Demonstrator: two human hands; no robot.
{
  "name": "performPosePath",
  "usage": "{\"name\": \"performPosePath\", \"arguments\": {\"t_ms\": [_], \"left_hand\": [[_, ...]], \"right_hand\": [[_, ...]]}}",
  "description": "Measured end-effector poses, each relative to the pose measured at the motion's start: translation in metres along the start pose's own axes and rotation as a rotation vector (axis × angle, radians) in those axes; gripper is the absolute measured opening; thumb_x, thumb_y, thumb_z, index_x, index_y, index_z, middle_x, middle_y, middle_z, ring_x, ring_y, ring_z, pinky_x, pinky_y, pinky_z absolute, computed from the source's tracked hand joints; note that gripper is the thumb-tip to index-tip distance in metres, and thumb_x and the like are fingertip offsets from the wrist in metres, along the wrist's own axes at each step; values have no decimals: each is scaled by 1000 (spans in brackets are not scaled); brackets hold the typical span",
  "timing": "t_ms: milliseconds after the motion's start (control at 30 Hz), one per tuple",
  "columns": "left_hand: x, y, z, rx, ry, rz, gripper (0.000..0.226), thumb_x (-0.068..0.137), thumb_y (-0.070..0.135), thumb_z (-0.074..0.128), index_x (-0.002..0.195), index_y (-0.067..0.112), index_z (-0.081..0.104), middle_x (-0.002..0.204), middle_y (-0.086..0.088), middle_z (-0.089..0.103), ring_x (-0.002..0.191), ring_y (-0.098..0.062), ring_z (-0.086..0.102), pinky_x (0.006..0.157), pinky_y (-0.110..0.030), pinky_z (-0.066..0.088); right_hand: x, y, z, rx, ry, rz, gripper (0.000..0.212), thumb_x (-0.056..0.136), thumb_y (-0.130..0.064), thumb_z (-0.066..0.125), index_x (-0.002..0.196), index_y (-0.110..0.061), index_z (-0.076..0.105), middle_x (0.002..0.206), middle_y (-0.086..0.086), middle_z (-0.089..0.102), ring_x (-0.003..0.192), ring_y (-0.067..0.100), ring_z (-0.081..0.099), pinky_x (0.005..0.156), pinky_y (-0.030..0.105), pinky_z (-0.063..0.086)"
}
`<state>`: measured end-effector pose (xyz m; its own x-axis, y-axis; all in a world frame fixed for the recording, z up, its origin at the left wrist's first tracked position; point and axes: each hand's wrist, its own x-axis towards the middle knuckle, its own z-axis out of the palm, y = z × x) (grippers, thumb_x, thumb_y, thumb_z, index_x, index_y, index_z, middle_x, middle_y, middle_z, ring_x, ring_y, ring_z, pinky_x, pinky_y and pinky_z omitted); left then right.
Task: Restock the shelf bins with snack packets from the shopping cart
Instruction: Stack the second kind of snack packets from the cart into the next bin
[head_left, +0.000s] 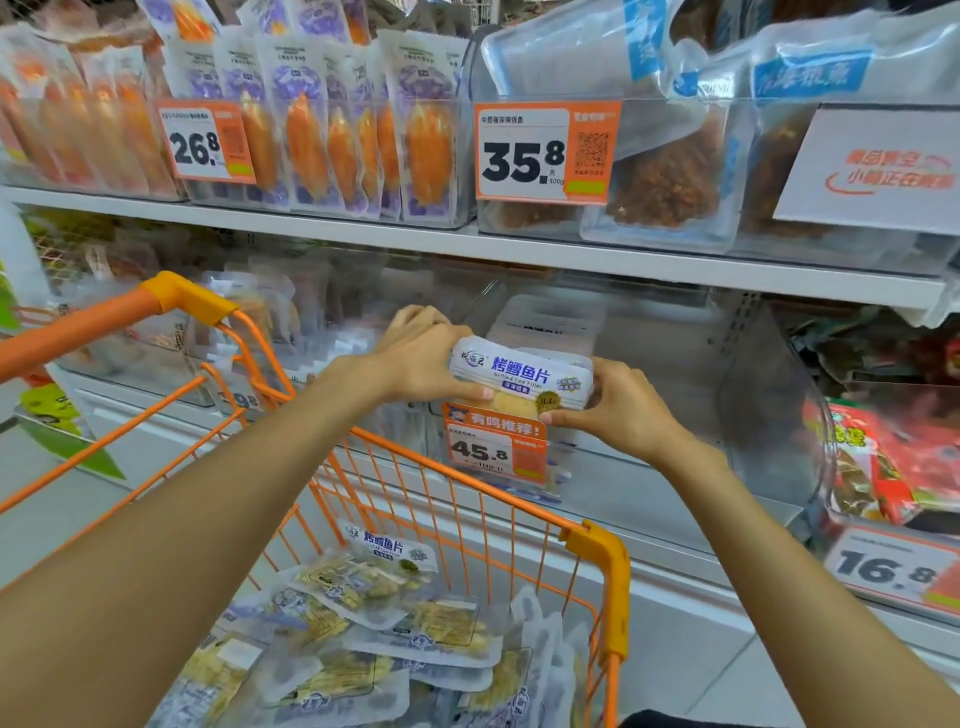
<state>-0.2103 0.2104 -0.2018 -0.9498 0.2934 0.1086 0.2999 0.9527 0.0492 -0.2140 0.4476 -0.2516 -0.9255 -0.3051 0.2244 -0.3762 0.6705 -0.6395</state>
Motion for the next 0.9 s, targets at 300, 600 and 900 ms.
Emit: {"name": "performPosePath", "arguments": {"t_ms": [300,600,900], "left_hand": [[10,13,-13,219,-247,114,57,93,48,52,145,34,35,136,1,53,128,-23,41,104,-37,25],[12,12,-16,261,-78,201,46,80,46,71,120,25,66,117,7,68,109,-12,60,88,-28,34],[27,28,-14,358,-187,200,44,79,37,75,118,19,66,119,3,66,110,-19,58,94,-34,44]], "right_hand": [[6,-13,-12,-58,-202,10,65,74,-24,80,131,-18,50,126,2,51,102,17,56,87,32,50],[7,-13,-19,-216,-218,-1,41,73,-29,81,111,-20,70,98,-5,66,77,10,57,74,28,46],[17,-8,-8,-284,-214,56,49,67,-31,85,111,-21,65,70,-12,41,61,6,41,69,29,36]]}}
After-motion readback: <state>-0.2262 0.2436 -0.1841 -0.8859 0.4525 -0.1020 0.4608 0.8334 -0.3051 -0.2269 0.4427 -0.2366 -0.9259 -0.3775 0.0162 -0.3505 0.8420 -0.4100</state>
